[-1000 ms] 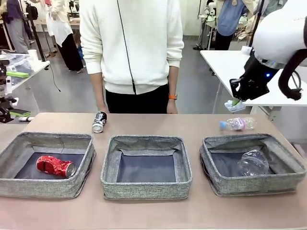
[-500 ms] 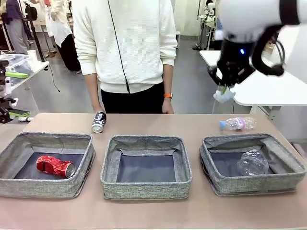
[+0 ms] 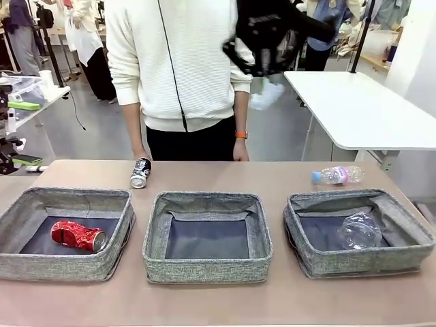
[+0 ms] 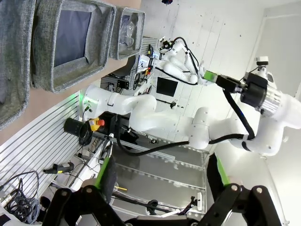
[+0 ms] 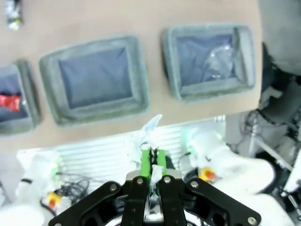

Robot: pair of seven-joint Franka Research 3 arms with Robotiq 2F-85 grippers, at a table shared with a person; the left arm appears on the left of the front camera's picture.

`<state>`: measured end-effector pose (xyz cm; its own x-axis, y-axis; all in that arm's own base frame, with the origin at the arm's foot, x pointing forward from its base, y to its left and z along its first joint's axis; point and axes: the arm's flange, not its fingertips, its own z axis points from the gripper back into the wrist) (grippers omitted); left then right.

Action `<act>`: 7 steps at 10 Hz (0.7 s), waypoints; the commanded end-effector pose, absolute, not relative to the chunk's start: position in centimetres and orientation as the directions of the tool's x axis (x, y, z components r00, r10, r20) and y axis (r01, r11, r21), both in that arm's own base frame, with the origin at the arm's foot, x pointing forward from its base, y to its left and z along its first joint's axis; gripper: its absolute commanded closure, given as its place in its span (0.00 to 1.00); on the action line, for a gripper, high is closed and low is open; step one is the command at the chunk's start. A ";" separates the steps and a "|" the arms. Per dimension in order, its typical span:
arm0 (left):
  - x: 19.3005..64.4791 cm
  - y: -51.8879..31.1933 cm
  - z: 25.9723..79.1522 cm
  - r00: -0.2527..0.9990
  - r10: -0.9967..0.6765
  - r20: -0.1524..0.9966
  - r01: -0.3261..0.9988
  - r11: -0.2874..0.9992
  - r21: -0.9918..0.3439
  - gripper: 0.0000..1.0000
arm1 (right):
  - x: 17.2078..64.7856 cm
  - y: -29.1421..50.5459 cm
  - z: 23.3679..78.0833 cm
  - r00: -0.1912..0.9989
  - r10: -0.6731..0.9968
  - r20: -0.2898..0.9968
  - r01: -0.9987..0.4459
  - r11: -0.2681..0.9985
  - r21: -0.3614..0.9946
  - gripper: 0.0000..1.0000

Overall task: Sort the waste into the appropriate baskets.
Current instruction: Pick up the waste item pointed out by the person.

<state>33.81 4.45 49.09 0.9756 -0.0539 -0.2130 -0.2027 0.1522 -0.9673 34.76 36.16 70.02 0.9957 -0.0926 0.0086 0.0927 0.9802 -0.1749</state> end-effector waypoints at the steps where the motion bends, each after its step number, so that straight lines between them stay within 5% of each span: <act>1: 33.6 4.4 49.5 0.974 -0.053 -0.218 -0.210 0.136 -0.968 0.00 | 35.0 40.1 73.7 0.998 -0.057 0.001 0.057 0.988 -0.145 0.95; 3: 33.6 4.4 49.5 0.974 -0.053 -0.218 -0.210 0.136 -0.968 0.00 | 32.8 41.6 75.6 0.999 0.044 -0.010 -0.045 0.996 -0.072 0.95; 7: 33.6 4.4 49.5 0.974 -0.053 -0.218 -0.210 0.136 -0.968 0.00 | 31.6 41.4 74.7 1.000 0.029 0.012 -0.028 0.998 -0.064 0.95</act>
<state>33.80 4.45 49.11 0.9756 -0.0538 -0.2127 -0.2025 0.1522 -0.9674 31.28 41.46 75.28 0.9994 0.0282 0.0205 -0.0271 0.9983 -0.0521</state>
